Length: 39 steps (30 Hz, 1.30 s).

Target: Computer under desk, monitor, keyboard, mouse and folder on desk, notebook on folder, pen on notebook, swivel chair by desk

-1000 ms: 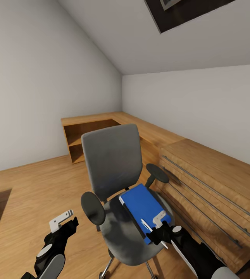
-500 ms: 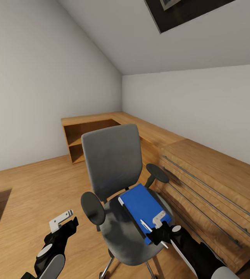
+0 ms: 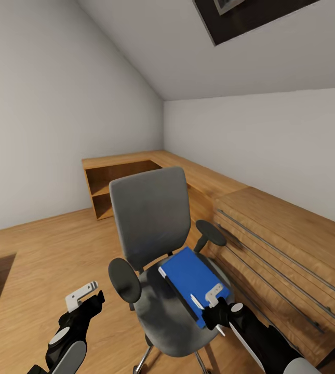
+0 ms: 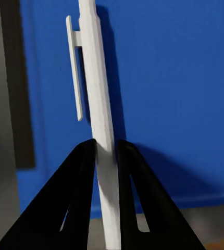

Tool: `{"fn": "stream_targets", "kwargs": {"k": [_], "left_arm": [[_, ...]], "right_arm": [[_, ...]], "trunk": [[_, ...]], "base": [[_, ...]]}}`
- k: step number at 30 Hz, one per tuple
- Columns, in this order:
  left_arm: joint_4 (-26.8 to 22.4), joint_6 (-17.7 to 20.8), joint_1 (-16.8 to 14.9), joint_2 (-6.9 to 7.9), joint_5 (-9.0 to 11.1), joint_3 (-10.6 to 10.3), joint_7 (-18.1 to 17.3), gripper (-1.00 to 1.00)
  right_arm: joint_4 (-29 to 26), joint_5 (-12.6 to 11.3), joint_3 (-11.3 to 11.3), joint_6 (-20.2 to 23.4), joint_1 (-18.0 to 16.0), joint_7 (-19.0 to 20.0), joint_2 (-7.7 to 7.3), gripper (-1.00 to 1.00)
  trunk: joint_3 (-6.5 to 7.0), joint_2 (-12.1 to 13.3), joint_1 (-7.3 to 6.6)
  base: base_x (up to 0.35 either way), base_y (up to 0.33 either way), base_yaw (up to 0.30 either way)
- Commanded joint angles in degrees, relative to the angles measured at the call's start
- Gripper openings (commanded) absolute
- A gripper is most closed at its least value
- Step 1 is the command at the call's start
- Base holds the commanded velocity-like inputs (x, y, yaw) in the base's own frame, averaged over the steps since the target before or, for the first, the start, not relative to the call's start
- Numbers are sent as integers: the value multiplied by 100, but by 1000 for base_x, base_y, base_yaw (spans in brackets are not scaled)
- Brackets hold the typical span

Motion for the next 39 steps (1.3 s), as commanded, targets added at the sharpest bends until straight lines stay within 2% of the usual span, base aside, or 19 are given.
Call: {"fn": "stream_targets", "kwargs": {"k": [1, 13, 27, 36, 39], "left_arm": [[-9, 29, -6, 5, 17, -12, 39, 100], [-9, 33, -6, 5, 18, -17, 38, 100], [-9, 36, -6, 5, 14, -32, 22, 100], [-9, 36, -6, 11, 14, -28, 22, 100], [-9, 36, -6, 13, 14, -28, 20, 100]], "right_arm": [[-9, -20, 15, 33, -4, -6, -6, -100], [-9, -20, 15, 27, -4, -6, -6, -100], [-190, -25, -13, 21, -4, -19, -15, -100], [-424, -22, -113, 27, -4, -28, -17, -100], [-655, -31, -120, 36, -4, -112, -22, -100]], "trunk": [[-6, -3, 0], [-6, -3, 0], [245, 559, -308], [407, 919, -506], [461, 1040, -571]], "base": [[0, 0, 0], [0, 0, 0], [0, 0, 0], [0, 0, 0], [0, 0, 0]]}}
